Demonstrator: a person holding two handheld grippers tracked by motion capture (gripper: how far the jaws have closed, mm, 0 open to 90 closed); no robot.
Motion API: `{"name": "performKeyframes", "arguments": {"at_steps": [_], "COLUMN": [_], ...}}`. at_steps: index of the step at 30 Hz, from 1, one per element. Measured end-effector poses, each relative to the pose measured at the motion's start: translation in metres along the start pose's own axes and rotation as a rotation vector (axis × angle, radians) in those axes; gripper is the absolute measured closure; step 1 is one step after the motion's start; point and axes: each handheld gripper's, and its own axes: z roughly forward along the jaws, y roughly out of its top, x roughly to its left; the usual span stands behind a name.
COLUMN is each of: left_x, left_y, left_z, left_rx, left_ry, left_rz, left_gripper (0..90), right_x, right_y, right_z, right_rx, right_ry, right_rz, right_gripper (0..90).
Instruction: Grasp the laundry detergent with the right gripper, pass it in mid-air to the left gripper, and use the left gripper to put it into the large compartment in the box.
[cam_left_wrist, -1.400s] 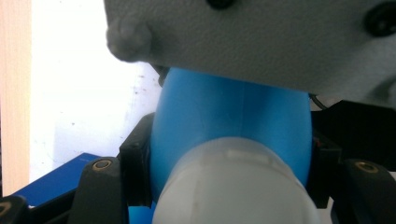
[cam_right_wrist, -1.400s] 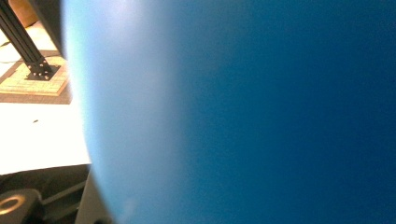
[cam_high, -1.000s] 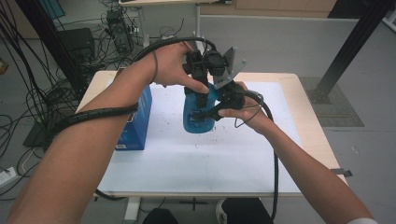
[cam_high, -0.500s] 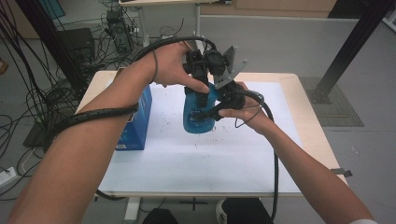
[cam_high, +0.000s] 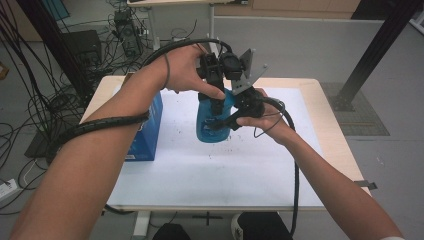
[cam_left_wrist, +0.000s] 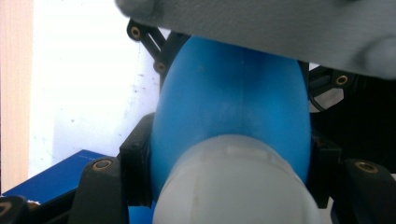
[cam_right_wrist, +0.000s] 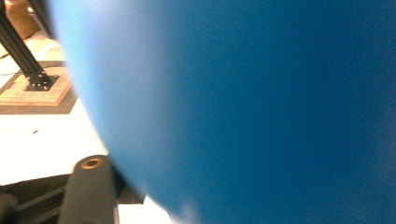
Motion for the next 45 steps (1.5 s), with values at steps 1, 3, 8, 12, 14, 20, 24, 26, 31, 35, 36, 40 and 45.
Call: {"name": "performKeyframes", "arguments": {"at_steps": [1,3,8,12,14,20,24,26,31,35,36,40,45], "left_x": [0.0,0.0,0.002,0.005,0.008,0.015,0.021,0.024,0.032,0.041,0.043,0.051,0.062], "left_y": [0.0,0.001,-0.001,-0.006,-0.008,-0.019,-0.027,-0.031,-0.043,-0.057,-0.06,-0.074,-0.092], "left_z": [-0.001,-0.001,-0.002,-0.007,-0.01,-0.021,-0.03,-0.035,-0.053,-0.072,-0.077,-0.098,-0.123], "left_rx": [0.004,0.008,0.024,0.026,0.03,0.039,0.056,0.059,0.058,0.05,0.046,0.036,0.022], "left_ry": [0.0,0.001,0.012,0.018,0.019,0.035,0.06,0.069,0.096,0.113,0.119,0.141,0.176], "left_rz": [0.0,-0.005,-0.019,-0.06,-0.083,-0.178,-0.241,-0.276,-0.379,-0.486,-0.513,-0.643,-0.804], "left_gripper": [37.3,37.3,37.2,37.3,37.2,37.3,37.3,37.3,37.3,37.3,37.3,37.3,37.4], "right_x": [0.001,0.0,0.001,0.003,0.004,0.007,0.012,0.015,0.024,0.032,0.034,0.04,0.045], "right_y": [-0.003,-0.004,-0.007,-0.013,-0.017,-0.031,-0.036,-0.037,-0.034,-0.032,-0.031,-0.028,-0.028], "right_z": [-0.001,-0.002,-0.01,-0.022,-0.028,-0.051,-0.068,-0.076,-0.092,-0.105,-0.107,-0.117,-0.127], "right_rx": [-0.007,-0.01,-0.015,0.037,0.059,0.119,0.167,0.206,0.29,0.345,0.363,0.401,0.44], "right_ry": [-0.004,-0.02,-0.034,-0.091,-0.104,-0.151,-0.22,-0.246,-0.285,-0.319,-0.33,-0.364,-0.38], "right_rz": [0.022,0.018,0.034,0.043,0.072,0.191,0.229,0.227,0.212,0.206,0.202,0.205,0.205], "right_gripper": [29.0,28.0,27.0,26.3,23.5,10.1,6.6,6.6,6.2,5.2,5.2,5.2,5.2]}}
